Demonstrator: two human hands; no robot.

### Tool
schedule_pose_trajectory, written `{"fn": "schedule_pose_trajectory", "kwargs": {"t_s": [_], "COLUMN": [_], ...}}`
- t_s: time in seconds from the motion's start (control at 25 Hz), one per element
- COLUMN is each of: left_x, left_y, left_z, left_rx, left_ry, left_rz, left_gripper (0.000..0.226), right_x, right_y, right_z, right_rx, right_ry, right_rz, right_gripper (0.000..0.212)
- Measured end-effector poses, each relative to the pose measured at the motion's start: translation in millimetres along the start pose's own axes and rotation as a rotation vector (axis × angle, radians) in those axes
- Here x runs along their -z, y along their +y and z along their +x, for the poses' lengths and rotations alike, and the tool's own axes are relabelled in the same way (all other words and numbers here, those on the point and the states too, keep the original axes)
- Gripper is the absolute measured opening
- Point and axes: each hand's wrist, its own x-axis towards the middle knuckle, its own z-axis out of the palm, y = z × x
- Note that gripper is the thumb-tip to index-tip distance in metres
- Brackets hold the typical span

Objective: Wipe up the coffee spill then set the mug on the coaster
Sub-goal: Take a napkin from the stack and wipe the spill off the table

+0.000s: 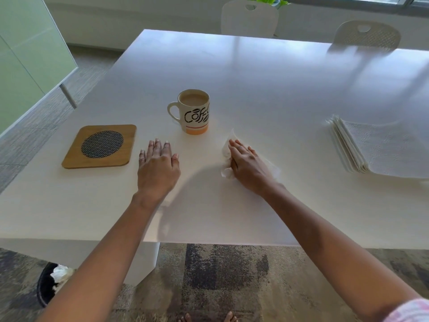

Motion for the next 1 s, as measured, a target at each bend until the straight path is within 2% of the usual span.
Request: {"fn": "schedule_pose_trajectory", "kwargs": {"t_s": [0.2,0.4,0.64,0.8,1.0], "left_x": [0,-3,-3,-2,1], "left_y": [0,-1,0,1,1], "left_z": [0,1,4,3,3], "left_rx": [-0.005,-0.012,-0.006,0.004,0.006], "left_ry": [-0.022,-0.034,-0.097,-0.124,-0.134], "left_rz": [0.017,0.038,0.091,0.106,0.105], "left_gripper": [0.058,0.06,0.064,0.072,0.074], "right_x": [12,15,4,1,-8], "right_y": [22,22,-7,-39,-70], "right_z": [-5,-33,-47,-43,-26], "right_rx": [-0.047,-0.088,-0.174,-0.14,-0.222], "right_ry": [0.063,0.223,0.245,0.243,0.302], "right_rz": [-0.007,0.15,0.606,0.625,0.889], "right_gripper": [0.049,0.025,0.043,0.045,0.045]}}
